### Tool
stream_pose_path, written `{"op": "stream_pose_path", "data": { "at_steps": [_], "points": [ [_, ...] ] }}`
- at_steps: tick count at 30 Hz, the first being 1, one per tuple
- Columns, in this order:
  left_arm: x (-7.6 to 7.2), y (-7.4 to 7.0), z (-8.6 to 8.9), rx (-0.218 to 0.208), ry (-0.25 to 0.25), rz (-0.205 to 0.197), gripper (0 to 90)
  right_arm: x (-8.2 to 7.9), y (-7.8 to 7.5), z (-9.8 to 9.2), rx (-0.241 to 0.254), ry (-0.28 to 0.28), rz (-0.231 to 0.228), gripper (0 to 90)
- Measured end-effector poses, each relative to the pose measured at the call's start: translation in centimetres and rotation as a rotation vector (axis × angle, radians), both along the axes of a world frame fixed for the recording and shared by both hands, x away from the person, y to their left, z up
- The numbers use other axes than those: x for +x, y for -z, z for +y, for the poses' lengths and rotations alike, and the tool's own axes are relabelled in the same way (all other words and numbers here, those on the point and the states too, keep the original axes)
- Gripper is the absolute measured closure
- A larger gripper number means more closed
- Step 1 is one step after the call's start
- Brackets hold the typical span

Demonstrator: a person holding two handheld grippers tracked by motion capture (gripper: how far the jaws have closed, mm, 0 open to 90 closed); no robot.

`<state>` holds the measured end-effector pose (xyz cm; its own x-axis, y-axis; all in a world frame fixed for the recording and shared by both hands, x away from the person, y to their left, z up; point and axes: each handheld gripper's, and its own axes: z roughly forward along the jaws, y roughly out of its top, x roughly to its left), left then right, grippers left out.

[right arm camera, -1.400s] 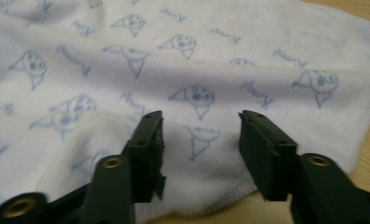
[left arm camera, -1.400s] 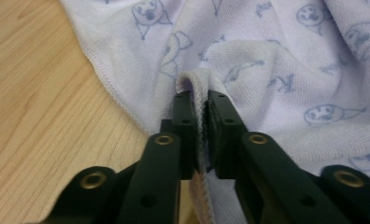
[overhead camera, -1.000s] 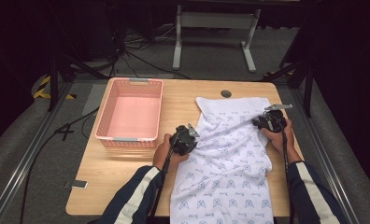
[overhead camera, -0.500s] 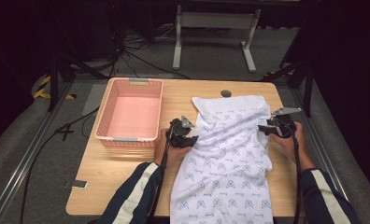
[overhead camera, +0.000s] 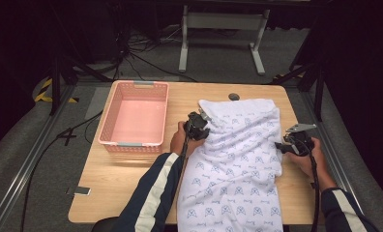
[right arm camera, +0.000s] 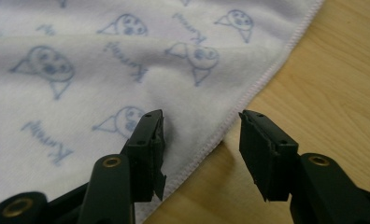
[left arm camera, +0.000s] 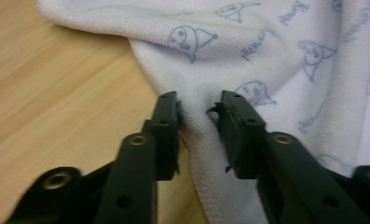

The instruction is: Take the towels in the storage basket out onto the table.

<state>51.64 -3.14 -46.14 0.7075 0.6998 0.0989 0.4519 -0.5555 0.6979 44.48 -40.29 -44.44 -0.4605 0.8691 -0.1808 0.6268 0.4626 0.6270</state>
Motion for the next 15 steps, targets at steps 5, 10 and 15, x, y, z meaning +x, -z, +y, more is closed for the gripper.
{"op": "stream_pose_path", "data": {
  "at_steps": [5, 10, 15],
  "points": [
    [1.5, -0.1, 0.0, 0.107, -0.084, -0.07, 74.1, 2.5, 0.1, -0.1, -0.028, 0.063, -0.036, 50.1],
    [3.2, -0.1, 0.6, 0.152, -0.161, -0.086, 76.2, 5.0, 0.1, 0.1, -0.04, 0.109, -0.052, 50.3],
    [3.3, -0.4, 0.0, 0.137, -0.177, -0.062, 67.9, 5.9, 0.2, 0.4, -0.045, 0.142, -0.07, 47.4]
  ]
}}
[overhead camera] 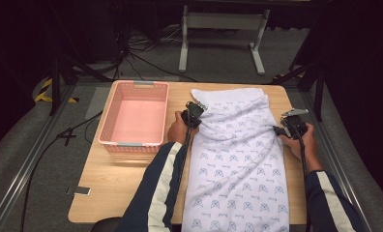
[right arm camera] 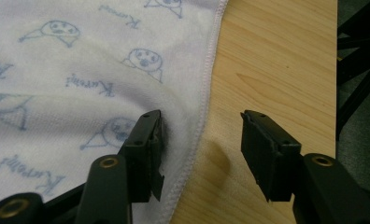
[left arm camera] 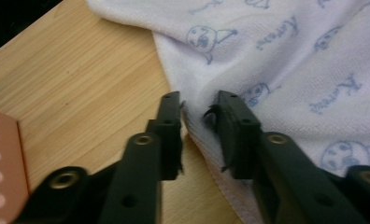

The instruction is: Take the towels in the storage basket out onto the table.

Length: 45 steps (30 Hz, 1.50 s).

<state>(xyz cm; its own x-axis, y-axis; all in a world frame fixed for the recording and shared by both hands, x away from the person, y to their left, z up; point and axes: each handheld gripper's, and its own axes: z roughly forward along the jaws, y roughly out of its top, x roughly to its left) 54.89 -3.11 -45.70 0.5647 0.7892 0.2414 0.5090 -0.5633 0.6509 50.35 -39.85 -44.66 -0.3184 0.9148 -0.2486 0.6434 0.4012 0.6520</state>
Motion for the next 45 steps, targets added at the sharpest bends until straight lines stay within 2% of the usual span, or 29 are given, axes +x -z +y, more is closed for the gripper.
{"op": "stream_pose_path", "data": {
  "at_steps": [3, 5, 6, 7, 8, 11, 12, 14, 15, 18, 19, 20, 21, 22, 23, 25, 28, 30, 31, 35, 36, 37, 39, 40, 41, 42, 43, 44, 45],
  "points": [
    [-1.6, -1.1, -0.2, -0.029, 0.064, 0.003, 63.5, -1.0, -0.2, -0.1, 0.033, -0.029, 0.017, 44.2],
    [-3.4, -2.1, -0.2, -0.06, 0.132, -0.009, 62.0, -2.3, -0.5, -0.3, 0.044, -0.07, 0.014, 44.4],
    [-4.5, -2.4, -0.2, -0.096, 0.175, -0.007, 61.1, -3.0, -0.7, -0.4, 0.041, -0.084, 0.014, 44.5],
    [-5.7, -2.6, -0.3, -0.102, 0.226, 0.006, 61.0, -3.8, -1.0, -0.6, 0.067, -0.105, 0.015, 45.9],
    [-7.0, -2.8, -0.4, -0.084, 0.277, 0.01, 61.2, -4.6, -1.2, -0.7, 0.099, -0.127, 0.02, 46.6],
    [-10.6, -2.5, 0.0, -0.085, 0.393, 0.05, 66.5, -6.6, -1.1, -0.7, 0.037, -0.173, 0.053, 45.9],
    [-11.6, -2.3, 0.2, -0.09, 0.415, 0.055, 66.7, -7.2, -1.1, -0.9, 0.045, -0.188, 0.061, 45.9],
    [-13.2, -1.7, 0.7, -0.057, 0.447, 0.086, 69.2, -8.2, -1.1, -1.1, 0.086, -0.21, 0.071, 46.6],
    [-13.9, -1.3, 0.9, -0.041, 0.449, 0.086, 69.6, -8.5, -1.0, -1.0, 0.085, -0.229, 0.078, 46.1],
    [-14.7, -0.2, 1.6, 0.058, 0.435, 0.06, 75.7, -8.9, -0.7, -0.2, 0.064, -0.274, 0.097, 45.7],
    [-14.5, -0.1, 2.1, 0.043, 0.418, 0.06, 79.8, -8.8, -0.4, 0.1, 0.05, -0.275, 0.109, 45.3],
    [-14.3, -0.2, 2.2, 0.06, 0.402, 0.063, 81.6, -8.6, -0.3, 0.4, 0.043, -0.275, 0.097, 45.4],
    [-14.0, -0.2, 2.2, 0.11, 0.373, 0.039, 83.3, -8.4, -0.2, 0.5, 0.049, -0.267, 0.096, 45.2],
    [-13.8, -0.1, 2.3, 0.124, 0.359, 0.026, 84.6, -8.0, -0.2, 0.7, 0.047, -0.253, 0.093, 45.1],
    [-13.4, 0.0, 2.4, 0.108, 0.341, 0.025, 85.5, -7.8, -0.3, 0.9, 0.037, -0.247, 0.09, 45.0],
    [-12.4, -0.1, 2.3, 0.164, 0.289, 0.014, 87.4, -7.1, -0.3, 1.8, -0.005, -0.231, 0.067, 45.5],
    [-11.2, 0.0, 2.0, 0.186, 0.23, 0.003, 88.6, -6.2, -0.3, 3.1, -0.053, -0.229, 0.055, 45.7],
    [-10.6, 0.0, 1.9, 0.176, 0.207, 0.011, 87.9, -5.9, -0.3, 3.5, -0.057, -0.224, 0.054, 45.7],
    [-10.1, -0.1, 2.0, 0.151, 0.195, 0.022, 87.9, -5.5, -0.3, 3.7, -0.049, -0.216, 0.053, 45.1],
    [-9.9, -0.4, 2.2, 0.1, 0.19, 0.043, 75.1, -5.2, -0.3, 3.0, 0.021, -0.203, 0.074, 40.5],
    [-10.5, -0.9, 2.6, 0.011, 0.249, 0.057, 71.7, -5.7, -0.6, 2.5, 0.055, -0.235, 0.075, 41.5],
    [-11.2, -1.2, 2.8, -0.026, 0.303, 0.056, 68.7, -6.2, -0.9, 2.2, 0.072, -0.247, 0.069, 42.2],
    [-12.9, -1.9, 2.9, -0.055, 0.384, 0.044, 63.4, -7.9, -1.7, 1.5, 0.125, -0.311, 0.066, 45.7],
    [-13.8, -2.0, 3.1, -0.113, 0.461, 0.062, 59.8, -8.9, -2.1, 1.2, 0.148, -0.356, 0.066, 46.2],
    [-13.8, -2.0, 3.1, -0.113, 0.461, 0.062, 56.2, -8.9, -2.1, 1.2, 0.148, -0.356, 0.066, 46.2],
    [-16.1, -2.0, 3.0, -0.13, 0.557, 0.094, 53.3, -11.6, -2.6, 0.9, 0.179, -0.442, 0.087, 51.1],
    [-16.1, -2.0, 3.0, -0.13, 0.557, 0.094, 50.4, -12.7, -2.6, 0.9, 0.158, -0.48, 0.1, 51.4],
    [-17.7, -1.6, 2.8, -0.155, 0.631, 0.153, 48.9, -13.9, -2.5, 0.9, 0.144, -0.503, 0.117, 51.9],
    [-18.5, -1.3, 2.6, -0.155, 0.665, 0.173, 47.7, -14.8, -2.4, 0.9, 0.155, -0.531, 0.14, 51.3]
  ]
}}
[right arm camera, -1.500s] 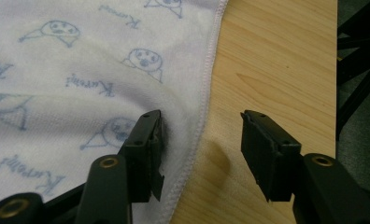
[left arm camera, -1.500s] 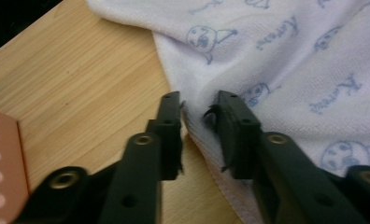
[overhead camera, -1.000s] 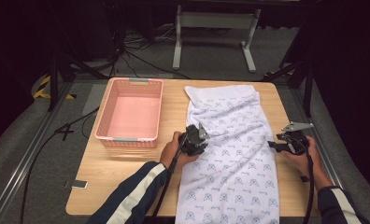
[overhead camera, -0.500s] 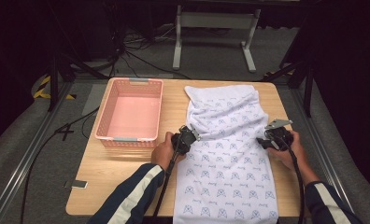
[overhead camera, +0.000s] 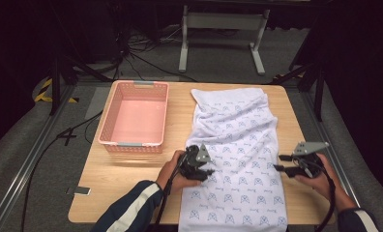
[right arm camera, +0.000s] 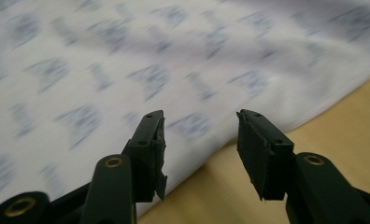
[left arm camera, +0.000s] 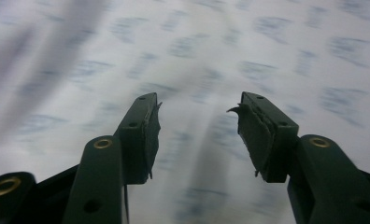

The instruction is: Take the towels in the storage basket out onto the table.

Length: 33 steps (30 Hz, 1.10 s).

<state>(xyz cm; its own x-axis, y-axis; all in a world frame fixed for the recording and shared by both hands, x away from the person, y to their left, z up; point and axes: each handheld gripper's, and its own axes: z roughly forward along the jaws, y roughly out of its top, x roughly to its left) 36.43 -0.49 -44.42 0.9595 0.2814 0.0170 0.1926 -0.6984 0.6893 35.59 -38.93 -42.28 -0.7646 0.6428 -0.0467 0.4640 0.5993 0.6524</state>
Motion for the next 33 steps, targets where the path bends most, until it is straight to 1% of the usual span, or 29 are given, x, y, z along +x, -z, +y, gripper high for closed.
{"op": "stream_pose_path", "data": {
  "at_steps": [1, 2, 3, 4, 5, 6, 7, 8, 9, 10, 11, 12, 14, 15, 16, 17, 19, 22, 24, 26, 28, 29, 30, 31, 32, 33],
  "points": [
    [-0.6, 0.3, -0.2, 0.008, 0.019, 0.018, 46.1, -1.0, 0.2, 0.1, 0.009, -0.048, 0.033, 50.7],
    [-1.2, 0.6, -0.4, 0.022, 0.057, 0.038, 45.8, -1.8, 0.4, 0.2, 0.007, -0.079, 0.044, 50.4],
    [-1.8, 1.0, -0.6, 0.052, 0.089, 0.036, 48.3, -2.8, 0.7, 0.4, -0.001, -0.127, 0.054, 49.5],
    [-2.2, 1.4, -0.8, 0.079, 0.094, 0.016, 52.7, -3.8, 0.9, 0.6, -0.003, -0.187, 0.078, 49.4],
    [-2.2, 1.4, -0.8, 0.07, 0.091, 0.024, 56.9, -4.8, 1.2, 1.0, -0.008, -0.251, 0.092, 49.7],
    [-1.8, 1.4, -0.7, 0.065, 0.076, 0.031, 60.4, -5.3, 1.4, 1.2, -0.012, -0.278, 0.105, 51.4],
    [-1.8, 1.4, -0.7, 0.065, 0.076, 0.031, 66.3, -5.3, 1.4, 1.2, -0.012, -0.278, 0.105, 51.4],
    [-1.2, 1.4, -0.5, 0.065, 0.053, 0.033, 66.3, -5.9, 1.7, 1.7, -0.028, -0.321, 0.112, 53.8],
    [-0.5, 1.5, -0.3, 0.048, 0.026, 0.041, 72.2, -5.9, 2.2, 2.2, -0.062, -0.326, 0.092, 60.2],
    [-0.2, 1.4, -0.1, 0.06, 0.011, 0.027, 74.1, -5.7, 2.2, 2.3, -0.058, -0.321, 0.089, 62.8],
    [0.2, 1.4, 0.1, 0.063, -0.006, 0.009, 73.8, -5.4, 2.2, 2.2, -0.049, -0.321, 0.091, 65.9],
    [0.5, 1.3, 0.2, 0.077, -0.022, 0.011, 73.2, -5.1, 2.3, 2.2, -0.049, -0.31, 0.08, 66.6],
    [1.2, 1.3, 0.2, 0.082, -0.07, -0.014, 73.0, -4.3, 2.4, 2.1, -0.03, -0.267, 0.072, 70.7],
    [1.5, 1.3, 0.2, 0.093, -0.085, -0.029, 72.4, -3.6, 2.4, 2.1, -0.031, -0.244, 0.058, 70.6],
    [1.5, 1.3, 0.2, 0.093, -0.085, -0.029, 72.4, -3.6, 2.4, 2.1, -0.031, -0.244, 0.058, 70.6],
    [1.9, 1.2, 0.1, 0.106, -0.105, -0.044, 72.4, -3.1, 2.5, 2.2, -0.032, -0.222, 0.05, 70.6],
    [2.8, 1.2, -0.3, 0.114, -0.153, -0.08, 72.8, -1.8, 2.5, 2.4, -0.032, -0.184, 0.037, 70.5],
    [4.2, 1.3, -0.7, 0.143, -0.21, -0.141, 73.3, 0.0, 2.5, 2.9, -0.038, -0.137, 0.018, 70.4],
    [5.2, 1.2, -0.9, 0.152, -0.246, -0.135, 73.6, 1.3, 2.5, 3.3, -0.038, -0.105, 0.004, 70.3],
    [6.0, 1.1, -1.0, 0.168, -0.276, -0.148, 73.7, 2.7, 2.5, 3.6, -0.044, -0.068, -0.012, 69.9],
    [6.8, 1.1, -1.2, 0.177, -0.311, -0.162, 73.7, 4.0, 2.5, 4.0, -0.062, -0.038, -0.031, 69.7],
    [6.9, 1.0, -1.3, 0.183, -0.324, -0.159, 72.9, 4.6, 2.4, 4.1, -0.069, -0.012, -0.032, 68.9],
    [6.8, 1.0, -1.3, 0.167, -0.33, -0.151, 69.8, 4.9, 2.4, 4.2, -0.07, 0.006, -0.033, 66.9],
    [6.5, 0.8, -1.4, 0.131, -0.307, -0.129, 63.6, 5.0, 2.4, 4.3, -0.076, 0.021, -0.041, 63.9],
    [5.6, 0.4, -1.5, 0.097, -0.237, -0.104, 55.7, 4.8, 2.3, 4.2, -0.073, 0.03, -0.036, 60.4],
    [4.5, 0.0, -1.8, 0.073, -0.178, -0.096, 53.6, 4.5, 2.2, 3.8, -0.046, 0.026, -0.027, 57.7]
  ]
}}
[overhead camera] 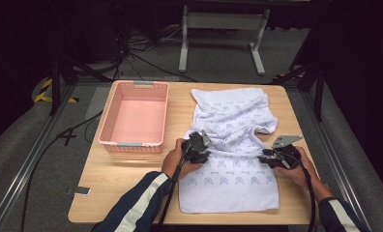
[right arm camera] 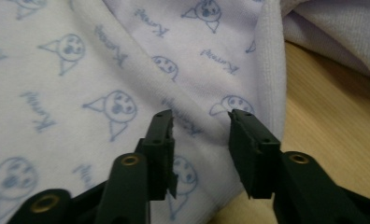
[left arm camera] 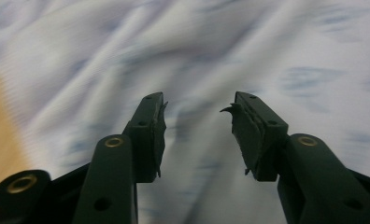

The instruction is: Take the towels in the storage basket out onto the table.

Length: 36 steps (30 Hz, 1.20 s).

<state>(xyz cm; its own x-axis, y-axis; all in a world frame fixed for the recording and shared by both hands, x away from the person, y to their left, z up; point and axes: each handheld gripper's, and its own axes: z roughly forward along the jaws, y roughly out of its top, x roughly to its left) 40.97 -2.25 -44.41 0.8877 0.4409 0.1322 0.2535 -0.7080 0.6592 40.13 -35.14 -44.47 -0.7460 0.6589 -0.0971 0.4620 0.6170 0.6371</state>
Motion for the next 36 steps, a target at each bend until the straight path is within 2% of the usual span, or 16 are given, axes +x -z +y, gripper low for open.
{"op": "stream_pose_path", "data": {
  "at_steps": [3, 4, 5, 8, 11, 12, 13, 14, 15, 18, 23, 26, 29, 30, 32, 36],
  "points": [
    [-4.3, -1.3, -0.8, -0.068, 0.199, 0.04, 45.5, -1.8, -0.9, -1.3, 0.036, -0.044, -0.009, 56.8],
    [-5.8, -1.3, -1.2, -0.065, 0.253, 0.041, 43.7, -2.8, -1.3, -1.9, 0.027, -0.067, -0.015, 56.7],
    [-5.8, -1.3, -1.2, -0.065, 0.253, 0.041, 42.6, -2.8, -1.3, -1.9, 0.027, -0.067, -0.015, 56.7],
    [-10.0, -0.2, -3.4, -0.038, 0.406, 0.11, 41.2, -6.1, -2.0, -3.7, 0.018, -0.171, 0.019, 56.6],
    [-10.8, 0.5, -4.4, -0.019, 0.431, 0.125, 42.0, -7.5, -1.9, -4.1, 0.017, -0.221, 0.043, 55.6],
    [-10.7, 0.8, -4.7, -0.007, 0.44, 0.128, 45.1, -8.7, -1.7, -4.1, 0.011, -0.273, 0.06, 54.7],
    [-10.5, 1.1, -4.9, 0.004, 0.445, 0.13, 45.1, -8.7, -1.7, -4.1, 0.011, -0.273, 0.06, 54.7],
    [-10.2, 1.5, -5.0, -0.011, 0.44, 0.155, 48.3, -9.7, -1.7, -3.9, 0.0, -0.324, 0.068, 53.8],
    [-10.0, 1.6, -4.9, -0.024, 0.43, 0.157, 50.2, -10.0, -1.7, -3.8, 0.004, -0.333, 0.074, 52.6],
    [-9.6, 1.5, -4.6, -0.02, 0.423, 0.152, 61.3, -11.0, -1.7, -3.4, 0.008, -0.411, 0.083, 47.6],
    [-9.0, 1.5, -4.1, -0.025, 0.408, 0.144, 82.3, -11.8, -0.8, -2.0, -0.024, -0.478, 0.082, 44.5],
    [-8.6, 1.3, -3.5, -0.04, 0.384, 0.134, 85.6, -11.5, -0.2, -1.3, -0.04, -0.462, 0.073, 52.1],
    [-7.9, 0.5, -2.7, -0.085, 0.349, 0.129, 85.9, -11.0, 0.0, -0.7, -0.044, -0.431, 0.031, 71.0],
    [-7.9, 0.5, -2.7, -0.085, 0.349, 0.129, 85.9, -11.0, 0.0, -0.7, -0.044, -0.431, 0.031, 71.0],
    [-7.4, -0.2, -2.0, -0.109, 0.324, 0.112, 85.9, -10.7, -0.5, -0.4, -0.045, -0.401, -0.017, 76.9],
    [-6.7, -1.7, -0.2, -0.126, 0.249, 0.066, 85.8, -9.1, -3.3, -0.2, 0.081, -0.328, -0.11, 78.7]
  ]
}}
